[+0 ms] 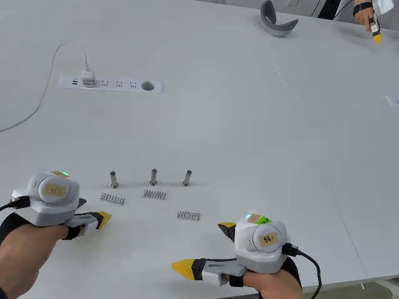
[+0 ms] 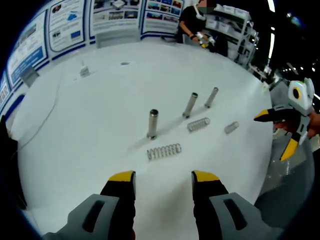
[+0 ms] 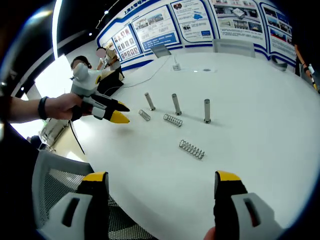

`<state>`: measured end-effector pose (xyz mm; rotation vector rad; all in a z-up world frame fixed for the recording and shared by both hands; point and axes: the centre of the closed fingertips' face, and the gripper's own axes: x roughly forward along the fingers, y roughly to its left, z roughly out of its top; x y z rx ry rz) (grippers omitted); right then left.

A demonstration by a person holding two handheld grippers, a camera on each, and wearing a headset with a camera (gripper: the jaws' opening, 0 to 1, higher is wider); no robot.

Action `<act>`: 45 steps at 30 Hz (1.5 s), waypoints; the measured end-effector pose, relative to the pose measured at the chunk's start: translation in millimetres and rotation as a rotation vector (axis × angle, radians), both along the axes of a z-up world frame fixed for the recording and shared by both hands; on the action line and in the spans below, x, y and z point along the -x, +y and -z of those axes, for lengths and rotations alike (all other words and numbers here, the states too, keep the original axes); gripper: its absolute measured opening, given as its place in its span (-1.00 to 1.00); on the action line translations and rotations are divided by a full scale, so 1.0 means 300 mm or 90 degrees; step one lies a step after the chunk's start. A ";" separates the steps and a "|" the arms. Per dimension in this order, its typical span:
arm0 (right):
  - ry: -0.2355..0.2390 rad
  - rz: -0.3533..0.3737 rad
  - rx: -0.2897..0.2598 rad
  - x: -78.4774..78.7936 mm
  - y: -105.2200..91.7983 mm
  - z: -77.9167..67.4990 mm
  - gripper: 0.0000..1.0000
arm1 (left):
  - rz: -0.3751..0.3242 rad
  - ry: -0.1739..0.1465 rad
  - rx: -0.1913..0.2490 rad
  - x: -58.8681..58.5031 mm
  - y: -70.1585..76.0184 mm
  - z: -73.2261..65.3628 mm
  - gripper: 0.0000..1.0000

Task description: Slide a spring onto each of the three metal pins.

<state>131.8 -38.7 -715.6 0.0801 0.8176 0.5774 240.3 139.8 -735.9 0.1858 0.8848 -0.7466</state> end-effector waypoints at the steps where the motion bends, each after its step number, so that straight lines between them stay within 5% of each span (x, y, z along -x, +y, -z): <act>1: 0.000 -0.001 -0.001 -0.001 0.000 0.001 0.77 | 0.004 -0.008 0.003 0.003 -0.002 -0.007 -0.05; 19: -0.013 0.006 -0.010 -0.034 -0.019 -0.007 0.77 | 0.009 -0.046 0.026 0.039 0.039 -0.073 0.22; 45: -0.026 0.002 -0.013 -0.069 -0.018 -0.023 0.77 | 0.009 -0.064 0.058 0.089 0.095 -0.126 0.53</act>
